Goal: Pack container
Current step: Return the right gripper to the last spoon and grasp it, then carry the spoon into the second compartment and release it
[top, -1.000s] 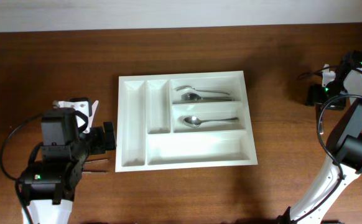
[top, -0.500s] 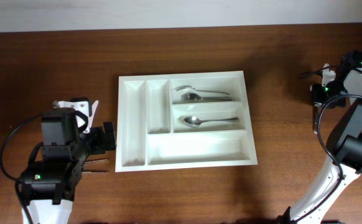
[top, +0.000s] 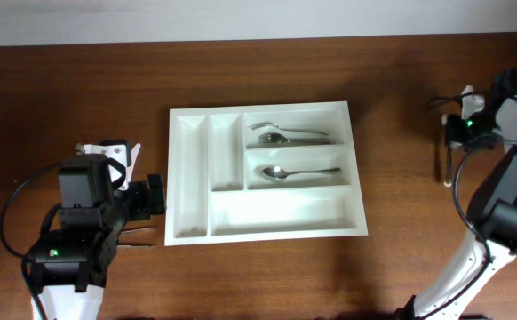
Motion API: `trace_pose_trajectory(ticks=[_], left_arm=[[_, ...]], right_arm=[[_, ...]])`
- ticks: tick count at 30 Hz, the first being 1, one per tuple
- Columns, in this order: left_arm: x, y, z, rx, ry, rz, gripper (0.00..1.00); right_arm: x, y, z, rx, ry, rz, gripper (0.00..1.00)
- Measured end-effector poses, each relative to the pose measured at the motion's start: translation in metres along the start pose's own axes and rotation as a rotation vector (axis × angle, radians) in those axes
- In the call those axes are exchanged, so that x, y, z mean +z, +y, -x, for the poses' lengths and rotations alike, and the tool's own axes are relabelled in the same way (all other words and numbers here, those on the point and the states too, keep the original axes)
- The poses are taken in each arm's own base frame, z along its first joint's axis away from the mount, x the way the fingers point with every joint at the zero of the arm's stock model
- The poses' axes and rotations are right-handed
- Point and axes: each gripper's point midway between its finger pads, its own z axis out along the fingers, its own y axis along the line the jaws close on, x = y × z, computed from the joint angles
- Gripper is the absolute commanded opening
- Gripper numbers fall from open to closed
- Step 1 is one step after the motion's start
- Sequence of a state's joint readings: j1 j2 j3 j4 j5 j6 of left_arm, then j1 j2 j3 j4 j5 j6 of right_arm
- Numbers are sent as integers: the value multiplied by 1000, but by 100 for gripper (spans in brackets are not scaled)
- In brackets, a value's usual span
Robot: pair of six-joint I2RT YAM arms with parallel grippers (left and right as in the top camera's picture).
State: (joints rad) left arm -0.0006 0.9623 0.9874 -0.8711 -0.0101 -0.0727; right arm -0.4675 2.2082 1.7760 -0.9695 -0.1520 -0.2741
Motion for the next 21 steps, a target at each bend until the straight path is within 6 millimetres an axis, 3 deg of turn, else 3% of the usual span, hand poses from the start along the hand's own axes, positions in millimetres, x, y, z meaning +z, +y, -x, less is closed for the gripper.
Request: trace_pose_trajectory(ticks=[3,6,8,10,12,15,18,21], left_arm=[[0,0,0,0,0,0,99],[0,0,0,0,0,0,99],[0,0,0,0,0,0,99],[0,0,0,0,0,0,99],[0,0,0,0,0,0,99],[0,0,0,0,-1,0,99],[0,0,0,0,0,0,99],[0,0,0,0,0,0,99]], right_arm=[[-54,17,20,-58,-125,-1,4],[-123,66,32,-214,-262,-9,4],[-160,121,26,-391,-315,10,4],[-181,177,13,-577,-341,44,4],[-190,225,-10,-764,-326,85,4],[-188,279,-45,-1033,-274,140,4],[-186,322,-69,-1257,-265,178,4],[-182,353,-92,-1445,-255,208,4]])
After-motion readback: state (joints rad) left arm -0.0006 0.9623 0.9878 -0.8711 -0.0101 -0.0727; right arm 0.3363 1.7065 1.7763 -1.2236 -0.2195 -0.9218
